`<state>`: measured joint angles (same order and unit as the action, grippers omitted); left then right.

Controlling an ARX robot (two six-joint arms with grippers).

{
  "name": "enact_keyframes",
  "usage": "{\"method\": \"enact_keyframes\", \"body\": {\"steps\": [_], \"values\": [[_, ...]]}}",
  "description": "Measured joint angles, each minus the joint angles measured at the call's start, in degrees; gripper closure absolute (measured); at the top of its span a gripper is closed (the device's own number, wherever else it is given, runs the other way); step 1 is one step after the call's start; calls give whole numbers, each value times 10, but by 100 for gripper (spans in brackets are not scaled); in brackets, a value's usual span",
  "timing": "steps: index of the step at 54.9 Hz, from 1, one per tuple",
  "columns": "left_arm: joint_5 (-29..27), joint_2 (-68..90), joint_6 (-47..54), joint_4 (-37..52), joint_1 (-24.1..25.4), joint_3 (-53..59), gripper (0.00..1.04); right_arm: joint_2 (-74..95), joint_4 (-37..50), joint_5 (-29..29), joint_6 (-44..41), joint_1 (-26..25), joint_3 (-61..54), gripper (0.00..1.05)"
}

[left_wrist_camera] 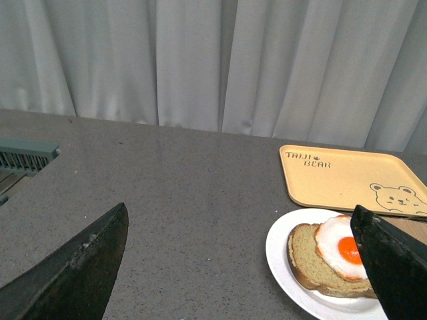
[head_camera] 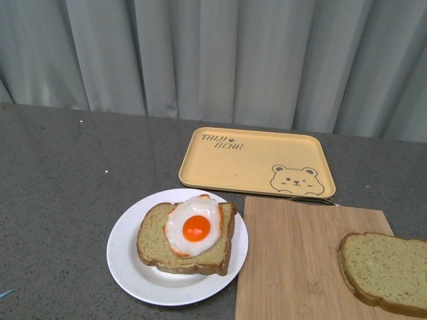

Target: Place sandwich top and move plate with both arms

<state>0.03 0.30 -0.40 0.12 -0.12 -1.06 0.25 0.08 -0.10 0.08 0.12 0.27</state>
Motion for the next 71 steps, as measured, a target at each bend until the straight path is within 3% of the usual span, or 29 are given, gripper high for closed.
{"method": "enact_keyframes", "body": {"steps": [71], "values": [[0,0,0,0,0,0,7,0,0,0,0,0,0,9]]}}
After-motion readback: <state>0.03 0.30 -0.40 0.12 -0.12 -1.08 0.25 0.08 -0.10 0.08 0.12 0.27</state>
